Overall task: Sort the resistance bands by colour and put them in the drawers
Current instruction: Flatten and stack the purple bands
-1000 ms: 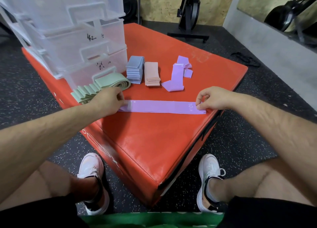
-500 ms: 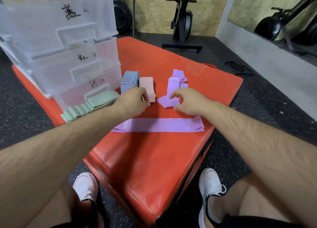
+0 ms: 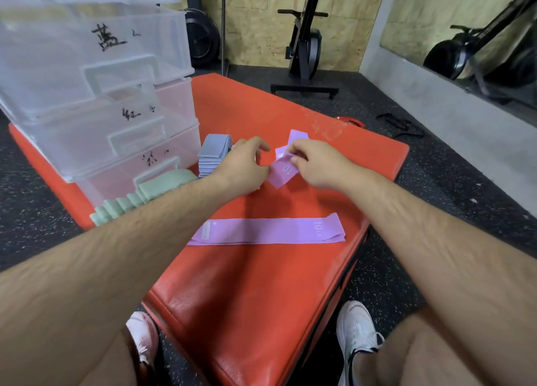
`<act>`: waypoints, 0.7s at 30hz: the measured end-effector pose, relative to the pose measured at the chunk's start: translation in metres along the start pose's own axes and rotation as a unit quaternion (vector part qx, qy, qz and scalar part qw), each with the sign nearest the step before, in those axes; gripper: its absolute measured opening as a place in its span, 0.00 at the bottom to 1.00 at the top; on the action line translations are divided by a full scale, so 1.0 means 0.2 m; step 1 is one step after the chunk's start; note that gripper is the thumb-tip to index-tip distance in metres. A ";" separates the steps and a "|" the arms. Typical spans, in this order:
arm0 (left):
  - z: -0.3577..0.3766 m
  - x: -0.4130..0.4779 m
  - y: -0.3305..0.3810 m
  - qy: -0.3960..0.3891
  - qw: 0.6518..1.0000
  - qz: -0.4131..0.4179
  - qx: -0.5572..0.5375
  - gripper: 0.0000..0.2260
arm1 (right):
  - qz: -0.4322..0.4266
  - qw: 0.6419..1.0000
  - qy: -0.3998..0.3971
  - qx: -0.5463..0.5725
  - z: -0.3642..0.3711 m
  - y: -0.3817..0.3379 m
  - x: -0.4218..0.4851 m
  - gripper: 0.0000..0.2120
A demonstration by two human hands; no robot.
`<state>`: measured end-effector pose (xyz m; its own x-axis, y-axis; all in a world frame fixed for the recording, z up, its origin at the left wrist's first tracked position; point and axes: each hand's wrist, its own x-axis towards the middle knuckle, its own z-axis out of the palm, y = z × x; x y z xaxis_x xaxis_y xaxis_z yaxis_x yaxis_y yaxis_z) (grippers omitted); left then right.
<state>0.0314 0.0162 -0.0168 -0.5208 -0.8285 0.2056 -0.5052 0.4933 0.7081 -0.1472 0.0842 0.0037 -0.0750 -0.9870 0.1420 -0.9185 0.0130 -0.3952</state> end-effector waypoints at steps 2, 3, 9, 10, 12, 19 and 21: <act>-0.01 -0.01 0.04 0.011 0.998 -0.023 -0.058 0.18 | -0.005 0.999 0.017 0.037 -0.06 -0.02 -0.03 0.07; -0.01 -0.01 0.06 0.015 0.996 -0.031 -0.085 0.17 | -0.005 0.998 0.025 0.058 -0.09 -0.02 -0.04 0.08; -0.05 -0.06 0.14 0.029 0.983 -0.043 -0.178 0.02 | 0.007 0.991 0.042 0.124 -0.16 -0.01 -0.12 0.08; -0.06 -0.07 0.16 0.023 0.980 -0.044 -0.191 0.02 | 0.011 0.992 0.041 0.121 -0.16 -0.01 -0.12 0.07; -0.06 -0.09 0.17 0.007 0.975 -0.046 -0.218 0.03 | 0.017 0.992 0.037 0.118 -0.16 -0.02 -0.13 0.06; -0.04 -0.13 0.18 0.005 0.984 -0.054 -0.167 0.01 | 0.035 0.991 0.035 0.128 -0.17 -0.05 -0.13 0.06; -0.05 -0.13 0.18 0.028 0.989 -0.038 -0.137 0.03 | 0.038 0.993 0.018 0.114 -0.16 -0.05 -0.13 0.05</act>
<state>0.0337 0.0527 0.0109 -0.4457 -0.8778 0.1754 -0.3323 0.3442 0.8782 -0.1492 0.1151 0.0332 -0.1594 -0.9780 0.1345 -0.7985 0.0476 -0.6002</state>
